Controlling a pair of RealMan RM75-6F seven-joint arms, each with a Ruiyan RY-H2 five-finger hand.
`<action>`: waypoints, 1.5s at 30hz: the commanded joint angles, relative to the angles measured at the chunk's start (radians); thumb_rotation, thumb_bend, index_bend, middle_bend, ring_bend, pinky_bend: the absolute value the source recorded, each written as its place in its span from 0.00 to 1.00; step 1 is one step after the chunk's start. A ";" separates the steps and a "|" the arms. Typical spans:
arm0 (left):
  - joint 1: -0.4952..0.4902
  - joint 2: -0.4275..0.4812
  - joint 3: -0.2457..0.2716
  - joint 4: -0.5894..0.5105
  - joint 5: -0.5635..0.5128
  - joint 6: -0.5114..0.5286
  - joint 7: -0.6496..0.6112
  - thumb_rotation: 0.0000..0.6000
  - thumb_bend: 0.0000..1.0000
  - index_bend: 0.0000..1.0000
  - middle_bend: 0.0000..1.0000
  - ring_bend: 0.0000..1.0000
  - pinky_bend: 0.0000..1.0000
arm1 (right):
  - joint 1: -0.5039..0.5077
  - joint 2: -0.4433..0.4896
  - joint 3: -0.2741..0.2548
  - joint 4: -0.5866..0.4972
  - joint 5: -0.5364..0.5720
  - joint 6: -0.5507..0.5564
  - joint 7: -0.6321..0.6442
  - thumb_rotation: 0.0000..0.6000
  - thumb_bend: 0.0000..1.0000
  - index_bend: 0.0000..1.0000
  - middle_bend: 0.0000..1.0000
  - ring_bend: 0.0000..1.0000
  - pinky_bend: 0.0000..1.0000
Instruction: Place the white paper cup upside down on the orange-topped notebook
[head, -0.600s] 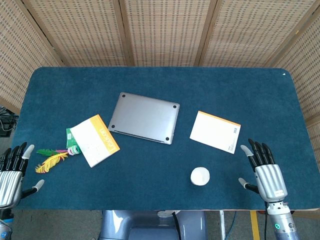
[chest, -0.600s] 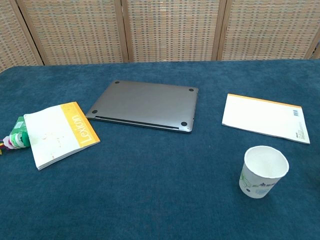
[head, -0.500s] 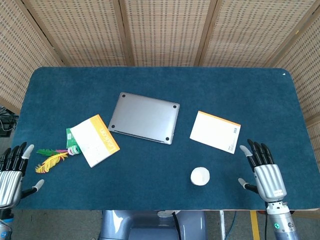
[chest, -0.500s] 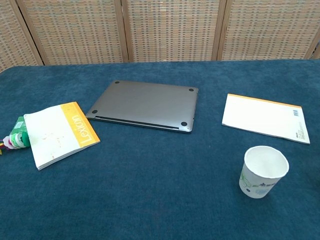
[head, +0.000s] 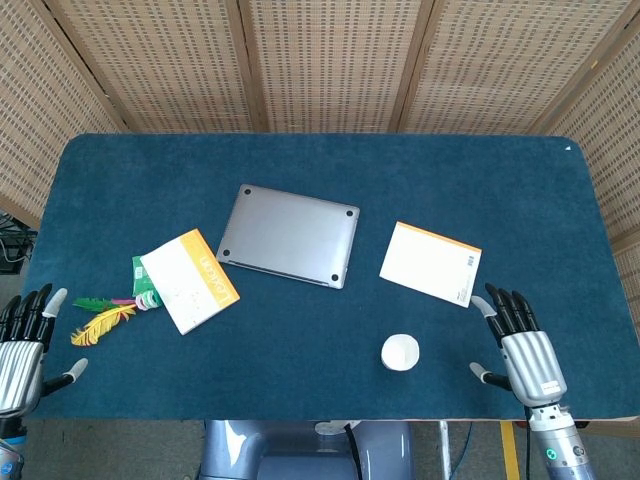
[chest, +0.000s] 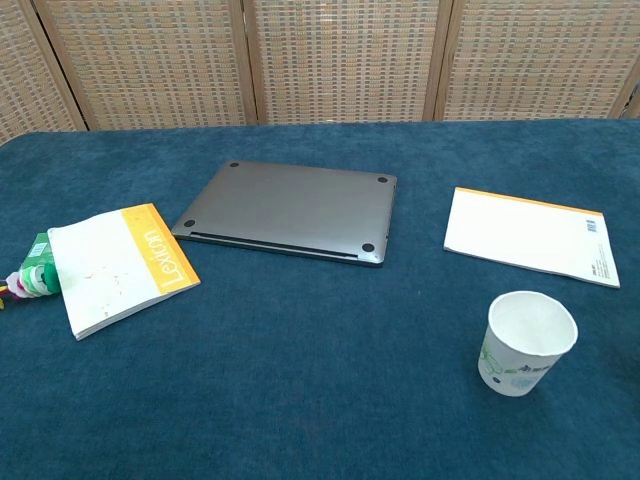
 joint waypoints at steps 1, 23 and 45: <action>0.001 0.001 0.001 -0.004 0.002 0.003 0.002 1.00 0.17 0.00 0.00 0.00 0.00 | 0.000 0.004 -0.004 -0.004 -0.005 -0.003 0.009 1.00 0.16 0.06 0.00 0.00 0.00; 0.001 0.003 0.006 -0.008 0.011 0.001 -0.001 1.00 0.17 0.00 0.00 0.00 0.00 | 0.088 -0.073 -0.031 -0.144 0.070 -0.236 -0.154 1.00 0.19 0.26 0.00 0.00 0.00; -0.002 0.004 0.003 -0.009 0.002 -0.007 -0.005 1.00 0.17 0.00 0.00 0.00 0.00 | 0.163 -0.160 0.023 -0.152 0.272 -0.338 -0.338 1.00 0.20 0.29 0.00 0.00 0.00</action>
